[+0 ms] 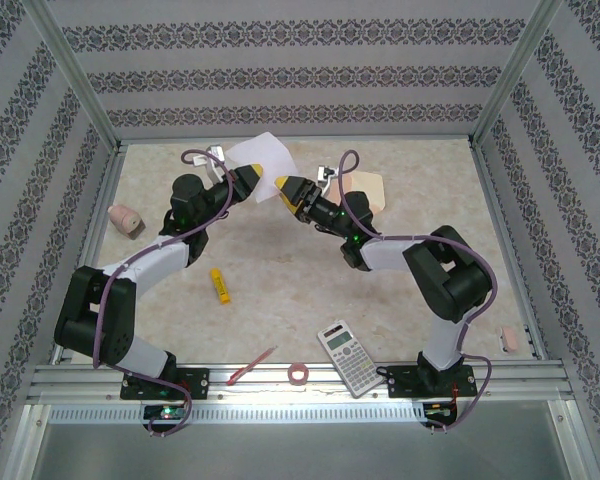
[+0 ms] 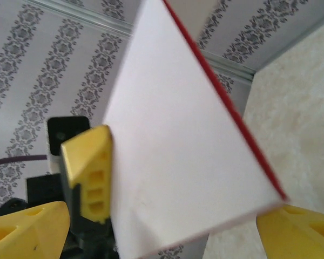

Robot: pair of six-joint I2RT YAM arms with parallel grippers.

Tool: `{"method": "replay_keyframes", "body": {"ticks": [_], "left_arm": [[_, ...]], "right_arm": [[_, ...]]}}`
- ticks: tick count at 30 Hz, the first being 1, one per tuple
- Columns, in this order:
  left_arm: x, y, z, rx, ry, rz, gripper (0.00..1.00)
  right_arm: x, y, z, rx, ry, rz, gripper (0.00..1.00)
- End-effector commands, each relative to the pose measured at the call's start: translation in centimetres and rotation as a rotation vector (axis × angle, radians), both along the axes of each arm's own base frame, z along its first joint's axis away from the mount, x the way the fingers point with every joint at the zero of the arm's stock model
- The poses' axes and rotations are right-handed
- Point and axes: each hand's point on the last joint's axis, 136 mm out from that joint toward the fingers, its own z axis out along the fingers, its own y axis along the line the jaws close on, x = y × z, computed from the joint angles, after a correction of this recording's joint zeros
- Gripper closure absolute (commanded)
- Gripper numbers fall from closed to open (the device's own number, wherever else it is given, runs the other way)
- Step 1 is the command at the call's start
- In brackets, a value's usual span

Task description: Place the letter into the envelope and seal it

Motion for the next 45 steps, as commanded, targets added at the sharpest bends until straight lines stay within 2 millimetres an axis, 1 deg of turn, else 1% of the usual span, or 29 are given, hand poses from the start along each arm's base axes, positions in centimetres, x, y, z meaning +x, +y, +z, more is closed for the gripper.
{"method": "replay_keyframes", "body": {"ticks": [1, 7, 14, 17, 19, 21, 24, 32, 36, 39, 42, 45], "left_arm": [[-0.6, -0.4, 1.4, -0.025, -0.049, 0.001, 1.0], [-0.7, -0.5, 1.5, -0.034, -0.049, 0.001, 1.0], [-0.7, -0.5, 0.9, -0.024, -0.037, 0.007, 1.0], [-0.7, -0.4, 0.7, -0.03, -0.035, 0.01, 1.0], [-0.7, -0.4, 0.8, -0.037, -0.04, 0.011, 1.0], [-0.7, -0.4, 0.8, -0.036, -0.038, 0.012, 1.0], [-0.6, -0.3, 0.7, -0.034, -0.038, 0.015, 1.0], [-0.5, -0.4, 0.5, -0.034, -0.033, 0.016, 1.0], [-0.5, -0.4, 0.4, -0.033, -0.031, 0.014, 1.0], [-0.5, -0.4, 0.2, -0.031, -0.025, 0.014, 0.99], [-0.5, -0.5, 0.3, -0.031, -0.026, 0.01, 0.95], [-0.6, -0.5, 0.2, -0.025, -0.024, 0.004, 0.83]], "right_arm": [[0.4, 0.6, 2.5, 0.076, -0.078, -0.007, 0.11], [0.9, 1.0, 2.8, 0.113, -0.086, -0.001, 0.14], [0.8, 0.8, 3.5, 0.127, -0.102, -0.006, 0.2], [0.7, 0.6, 3.6, 0.136, -0.103, -0.01, 0.29], [0.8, 0.5, 3.6, 0.141, -0.103, -0.015, 0.37], [0.8, 0.4, 3.6, 0.143, -0.104, -0.015, 0.47], [0.7, 0.4, 3.8, 0.145, -0.104, -0.017, 0.58], [0.8, 0.2, 4.0, 0.149, -0.106, -0.023, 0.74], [0.8, 0.1, 4.2, 0.151, -0.111, -0.02, 0.86], [0.8, 0.0, 4.3, 0.148, -0.115, -0.018, 1.0], [0.8, -0.2, 4.3, 0.143, -0.116, -0.023, 1.0], [0.7, -0.4, 4.4, 0.122, -0.121, -0.022, 1.0]]}}
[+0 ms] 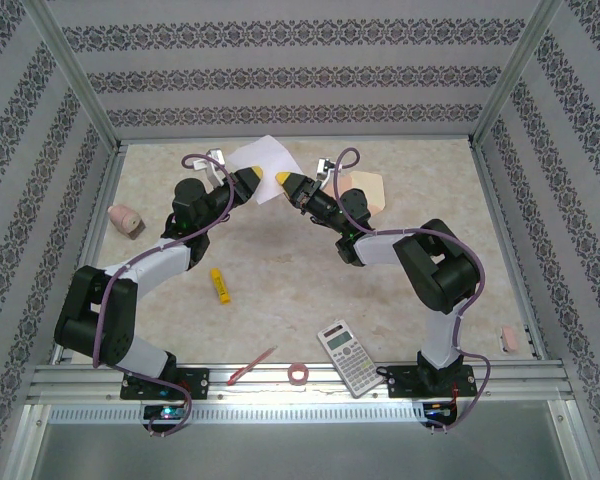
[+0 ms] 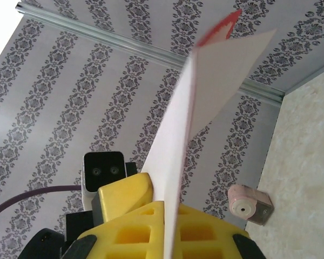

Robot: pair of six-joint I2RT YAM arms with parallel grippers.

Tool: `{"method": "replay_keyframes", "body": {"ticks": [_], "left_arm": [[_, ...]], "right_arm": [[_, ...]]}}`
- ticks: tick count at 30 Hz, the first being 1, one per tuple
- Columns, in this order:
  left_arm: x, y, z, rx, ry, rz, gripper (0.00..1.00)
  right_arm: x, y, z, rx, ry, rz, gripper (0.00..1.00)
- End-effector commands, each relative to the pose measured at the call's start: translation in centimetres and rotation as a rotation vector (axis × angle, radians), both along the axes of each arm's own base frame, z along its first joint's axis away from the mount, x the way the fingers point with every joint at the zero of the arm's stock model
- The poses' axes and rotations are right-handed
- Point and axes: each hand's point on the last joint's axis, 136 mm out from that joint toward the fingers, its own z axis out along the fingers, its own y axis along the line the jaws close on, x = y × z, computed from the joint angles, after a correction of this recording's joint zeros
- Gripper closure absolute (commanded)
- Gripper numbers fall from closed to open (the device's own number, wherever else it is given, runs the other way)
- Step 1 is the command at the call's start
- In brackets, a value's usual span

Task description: Place the letter into the envelope and seal it

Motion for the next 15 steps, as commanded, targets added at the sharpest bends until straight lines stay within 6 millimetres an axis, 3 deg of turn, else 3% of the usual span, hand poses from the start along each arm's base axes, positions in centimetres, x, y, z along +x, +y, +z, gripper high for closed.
{"method": "replay_keyframes", "body": {"ticks": [1, 6, 9, 15], "left_arm": [[-0.5, -0.6, 0.7, -0.002, -0.032, -0.021, 0.77], [-1.1, -0.7, 0.6, 0.062, -0.026, -0.04, 0.43], [-1.6, -0.4, 0.2, 0.125, -0.006, -0.045, 0.27], [-2.9, 2.3, 0.1, 0.297, 0.031, -0.014, 0.06]], "right_arm": [[-0.8, -0.6, 2.8, 0.011, -0.088, 0.001, 1.0], [-0.8, -1.3, 3.2, -0.039, -0.085, 0.003, 1.0], [-0.8, -2.0, 3.4, -0.092, -0.086, 0.006, 1.0], [-1.2, -3.9, 2.5, -0.242, -0.044, 0.046, 1.0]]}}
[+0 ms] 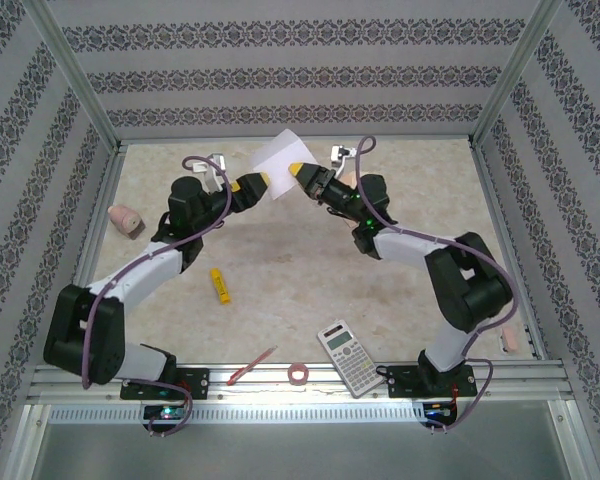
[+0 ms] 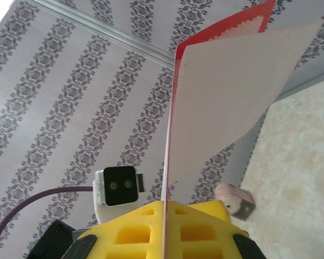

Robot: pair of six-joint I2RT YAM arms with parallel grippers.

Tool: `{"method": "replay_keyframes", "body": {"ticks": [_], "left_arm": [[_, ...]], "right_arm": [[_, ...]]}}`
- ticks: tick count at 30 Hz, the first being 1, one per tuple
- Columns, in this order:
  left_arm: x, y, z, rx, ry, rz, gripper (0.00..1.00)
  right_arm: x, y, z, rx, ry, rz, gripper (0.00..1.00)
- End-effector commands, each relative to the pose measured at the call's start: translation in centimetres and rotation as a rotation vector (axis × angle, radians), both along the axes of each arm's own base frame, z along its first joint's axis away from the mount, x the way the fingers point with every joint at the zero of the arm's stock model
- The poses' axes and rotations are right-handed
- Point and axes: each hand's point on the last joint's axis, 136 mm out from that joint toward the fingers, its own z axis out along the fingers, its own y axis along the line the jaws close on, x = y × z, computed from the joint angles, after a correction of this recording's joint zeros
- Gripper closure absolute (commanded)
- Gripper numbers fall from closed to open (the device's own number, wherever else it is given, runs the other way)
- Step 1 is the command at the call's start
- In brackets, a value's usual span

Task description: Place the letter into the envelope and seal it

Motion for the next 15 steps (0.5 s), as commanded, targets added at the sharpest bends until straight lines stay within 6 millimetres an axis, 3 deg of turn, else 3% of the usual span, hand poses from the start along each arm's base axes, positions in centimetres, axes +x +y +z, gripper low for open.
{"method": "replay_keyframes", "body": {"ticks": [1, 4, 7, 15], "left_arm": [[-1.0, 2.1, 1.3, 0.153, -0.024, 0.011, 0.04], [-1.5, 3.6, 2.3, 0.264, -0.037, 0.007, 0.0], [-2.1, 3.9, 3.4, 0.374, -0.06, -0.075, 0.0], [-3.8, 1.2, 3.2, 0.466, -0.023, -0.386, 0.0]], "right_arm": [[-1.1, -0.7, -1.0, -0.137, 0.017, 0.058, 1.0], [-1.9, -1.5, -1.6, -0.212, 0.04, 0.114, 1.0], [-2.4, -2.4, -2.0, -0.232, 0.061, 0.172, 1.0], [-4.6, -3.6, -2.4, -0.345, 0.063, 0.31, 1.0]]}}
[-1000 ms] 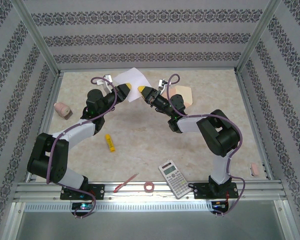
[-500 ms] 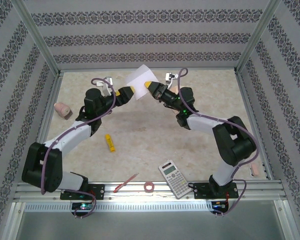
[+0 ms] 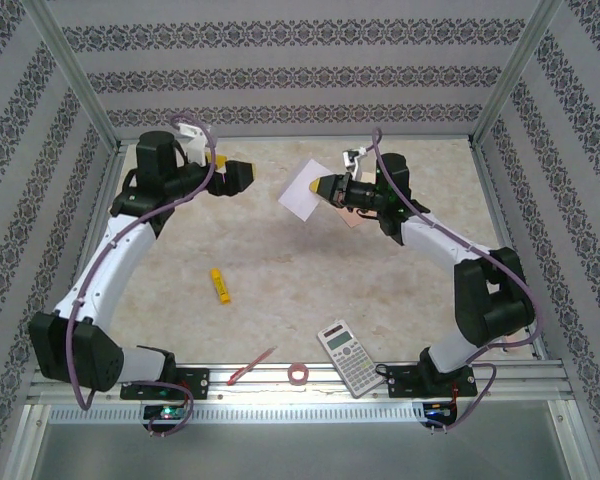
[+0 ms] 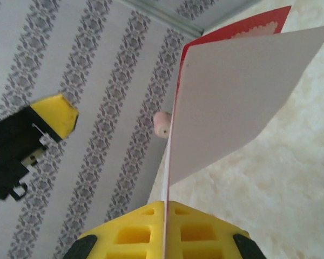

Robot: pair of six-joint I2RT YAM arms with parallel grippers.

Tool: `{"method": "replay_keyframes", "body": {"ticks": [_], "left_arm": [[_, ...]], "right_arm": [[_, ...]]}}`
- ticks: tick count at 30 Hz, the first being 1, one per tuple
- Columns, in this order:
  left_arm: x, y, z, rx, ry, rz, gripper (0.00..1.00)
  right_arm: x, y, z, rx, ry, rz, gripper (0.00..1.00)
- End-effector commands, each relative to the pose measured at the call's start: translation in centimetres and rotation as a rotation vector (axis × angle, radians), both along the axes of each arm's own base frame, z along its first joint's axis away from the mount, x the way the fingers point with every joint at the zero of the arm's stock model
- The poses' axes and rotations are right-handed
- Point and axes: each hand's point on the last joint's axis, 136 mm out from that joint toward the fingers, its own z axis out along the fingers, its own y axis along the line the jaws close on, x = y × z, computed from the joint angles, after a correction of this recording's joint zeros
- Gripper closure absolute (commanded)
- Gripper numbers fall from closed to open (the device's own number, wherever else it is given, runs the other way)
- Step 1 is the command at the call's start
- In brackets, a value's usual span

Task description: Place the letter into the envelope and seal it

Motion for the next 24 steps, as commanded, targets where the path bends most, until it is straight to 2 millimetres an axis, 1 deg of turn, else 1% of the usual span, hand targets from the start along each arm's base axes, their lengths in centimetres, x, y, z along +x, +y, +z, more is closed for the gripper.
{"method": "replay_keyframes", "body": {"ticks": [1, 7, 10, 15, 21, 24], "left_arm": [[-2.4, -1.2, -3.4, 0.064, 0.126, -0.177, 0.0], [-2.6, -2.4, -4.2, 0.057, 0.165, -0.241, 0.0], [-3.0, -3.4, -4.2, 0.022, 0.176, -0.288, 0.0], [-3.5, -4.6, -4.5, 0.005, 0.193, -0.334, 0.0], [-3.9, -5.6, -4.5, -0.031, 0.205, -0.372, 0.0], [-3.9, -5.7, -4.9, -0.028, 0.211, -0.372, 0.0]], "right_arm": [[-2.6, 0.0, 2.3, -0.017, -0.06, 0.135, 1.0], [-3.9, 0.1, 3.3, -0.013, -0.102, 0.209, 1.0], [-4.0, 0.1, 3.4, -0.022, -0.11, 0.223, 1.0], [-3.9, 0.4, 3.8, -0.016, -0.125, 0.237, 1.0], [-4.0, 1.3, 4.3, -0.012, -0.144, 0.256, 1.0], [-4.0, 1.8, 4.5, -0.006, -0.151, 0.268, 1.0]]}}
